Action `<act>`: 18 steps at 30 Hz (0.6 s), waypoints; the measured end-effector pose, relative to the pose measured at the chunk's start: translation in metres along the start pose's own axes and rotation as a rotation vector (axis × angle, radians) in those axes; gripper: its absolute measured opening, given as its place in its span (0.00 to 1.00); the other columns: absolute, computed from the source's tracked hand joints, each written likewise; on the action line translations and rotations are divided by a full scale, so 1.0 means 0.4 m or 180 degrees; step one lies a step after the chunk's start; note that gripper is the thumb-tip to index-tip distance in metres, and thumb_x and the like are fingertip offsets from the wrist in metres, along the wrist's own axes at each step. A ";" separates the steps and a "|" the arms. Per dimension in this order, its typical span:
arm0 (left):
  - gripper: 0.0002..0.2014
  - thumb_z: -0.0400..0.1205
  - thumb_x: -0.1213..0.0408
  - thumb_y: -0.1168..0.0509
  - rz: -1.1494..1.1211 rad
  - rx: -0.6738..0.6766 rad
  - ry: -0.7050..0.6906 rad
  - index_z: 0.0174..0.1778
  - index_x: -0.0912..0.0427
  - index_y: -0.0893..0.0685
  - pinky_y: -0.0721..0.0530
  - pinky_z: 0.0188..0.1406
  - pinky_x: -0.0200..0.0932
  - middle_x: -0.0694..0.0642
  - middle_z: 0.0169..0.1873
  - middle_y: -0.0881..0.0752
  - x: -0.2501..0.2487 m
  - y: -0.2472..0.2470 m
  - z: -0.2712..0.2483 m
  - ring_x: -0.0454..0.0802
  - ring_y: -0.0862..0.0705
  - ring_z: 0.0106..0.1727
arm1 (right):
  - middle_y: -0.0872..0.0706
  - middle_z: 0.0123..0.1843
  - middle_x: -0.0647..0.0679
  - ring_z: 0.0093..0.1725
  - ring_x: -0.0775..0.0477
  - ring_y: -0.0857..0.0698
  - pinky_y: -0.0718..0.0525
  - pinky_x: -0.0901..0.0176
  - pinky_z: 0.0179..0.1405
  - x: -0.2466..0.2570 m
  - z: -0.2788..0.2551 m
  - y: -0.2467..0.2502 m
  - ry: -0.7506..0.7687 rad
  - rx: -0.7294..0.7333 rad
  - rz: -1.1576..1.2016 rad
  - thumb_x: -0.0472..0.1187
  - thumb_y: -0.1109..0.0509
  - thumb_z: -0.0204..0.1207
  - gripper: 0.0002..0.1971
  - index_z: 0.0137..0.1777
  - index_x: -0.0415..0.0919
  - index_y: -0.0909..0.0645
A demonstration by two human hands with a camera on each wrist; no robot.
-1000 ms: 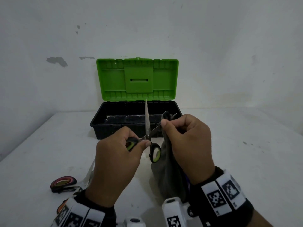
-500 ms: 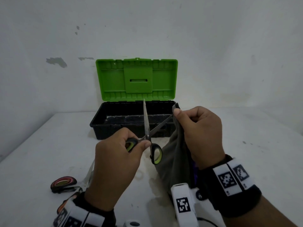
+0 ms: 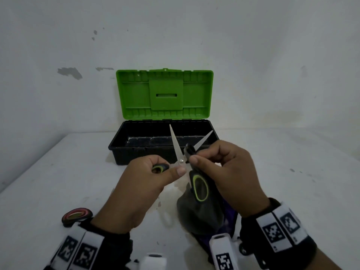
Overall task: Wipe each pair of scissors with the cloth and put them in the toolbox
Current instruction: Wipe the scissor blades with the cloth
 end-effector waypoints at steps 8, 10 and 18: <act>0.13 0.70 0.57 0.22 -0.0024 0.0163 -0.0073 0.29 0.56 0.19 0.36 0.16 0.31 0.45 0.16 0.30 -0.004 -0.005 -0.006 0.38 0.35 0.17 | 0.11 0.30 0.50 0.30 0.49 0.13 0.15 0.57 0.31 0.012 0.000 0.010 0.0085 -0.0319 -0.0365 0.40 0.17 0.70 0.09 0.33 0.43 0.13; 0.13 0.70 0.55 0.23 -0.0033 0.0174 -0.0051 0.27 0.55 0.20 0.36 0.16 0.30 0.45 0.15 0.31 0.000 -0.007 -0.008 0.39 0.36 0.17 | 0.10 0.30 0.49 0.30 0.46 0.12 0.13 0.51 0.30 0.007 0.007 0.027 0.0054 -0.0526 -0.0373 0.41 0.17 0.70 0.09 0.33 0.42 0.13; 0.16 0.66 0.52 0.24 -0.0065 0.0278 -0.0117 0.31 0.61 0.20 0.37 0.15 0.30 0.45 0.15 0.32 -0.008 -0.010 -0.003 0.39 0.37 0.16 | 0.10 0.29 0.50 0.29 0.52 0.12 0.14 0.56 0.29 0.008 0.005 0.024 0.0042 -0.0578 -0.0413 0.42 0.17 0.70 0.09 0.33 0.44 0.13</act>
Point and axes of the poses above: each hand's wrist, its own z-axis towards the middle knuckle, its own y-axis out of the back of the hand, x = y × z, the point moved 7 cm from there along z, towards the middle knuckle
